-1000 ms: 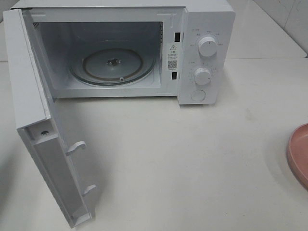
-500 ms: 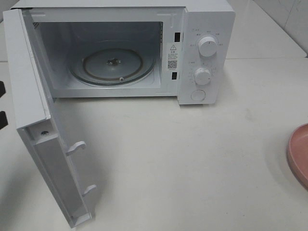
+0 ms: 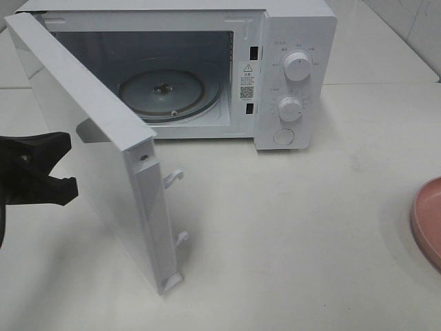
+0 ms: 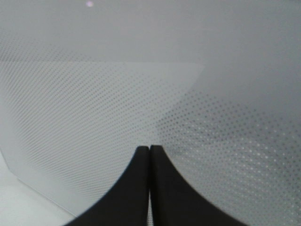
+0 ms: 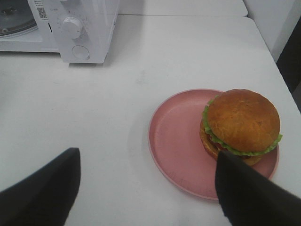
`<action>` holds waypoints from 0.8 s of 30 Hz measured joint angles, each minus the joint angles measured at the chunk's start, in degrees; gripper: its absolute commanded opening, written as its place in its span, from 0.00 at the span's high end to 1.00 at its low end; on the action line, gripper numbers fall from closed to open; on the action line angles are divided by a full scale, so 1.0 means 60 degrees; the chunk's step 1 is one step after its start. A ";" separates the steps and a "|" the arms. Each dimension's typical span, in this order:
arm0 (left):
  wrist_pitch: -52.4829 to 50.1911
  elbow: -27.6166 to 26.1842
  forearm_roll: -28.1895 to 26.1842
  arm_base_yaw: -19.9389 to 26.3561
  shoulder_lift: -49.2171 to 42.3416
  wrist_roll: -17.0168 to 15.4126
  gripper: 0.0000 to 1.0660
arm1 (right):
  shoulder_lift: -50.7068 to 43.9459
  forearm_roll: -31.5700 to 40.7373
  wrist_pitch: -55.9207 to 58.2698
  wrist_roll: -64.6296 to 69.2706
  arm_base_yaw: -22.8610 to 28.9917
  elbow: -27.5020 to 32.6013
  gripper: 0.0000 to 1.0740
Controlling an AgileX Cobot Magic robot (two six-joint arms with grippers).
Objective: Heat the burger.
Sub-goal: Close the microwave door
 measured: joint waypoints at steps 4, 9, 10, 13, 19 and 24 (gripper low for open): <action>-0.0019 -0.0315 -0.0688 -0.0611 0.0344 0.0286 1.00 | 0.0000 0.0000 0.0000 0.0000 0.0000 0.0000 0.29; -0.0019 -0.1041 -0.1681 -0.1404 0.0821 0.0764 1.00 | 0.0000 0.0000 0.0000 0.0000 0.0000 0.0000 0.29; -0.0019 -0.1337 -0.2101 -0.1690 0.0993 0.0964 1.00 | 0.0000 0.0000 0.0000 0.0000 0.0000 0.0000 0.29; -0.0019 -0.1814 -0.2597 -0.2034 0.1318 0.1232 1.00 | 0.0000 0.0000 0.0000 0.0000 0.0000 0.0000 0.29; -0.0010 -0.2827 -0.3304 -0.2550 0.1910 0.1642 1.00 | 0.0000 0.0000 0.0000 0.0000 0.0000 0.0000 0.29; 0.0449 -0.3782 -0.3552 -0.2693 0.2378 0.1805 1.00 | 0.0000 0.0000 0.0000 0.0000 0.0000 0.0000 0.29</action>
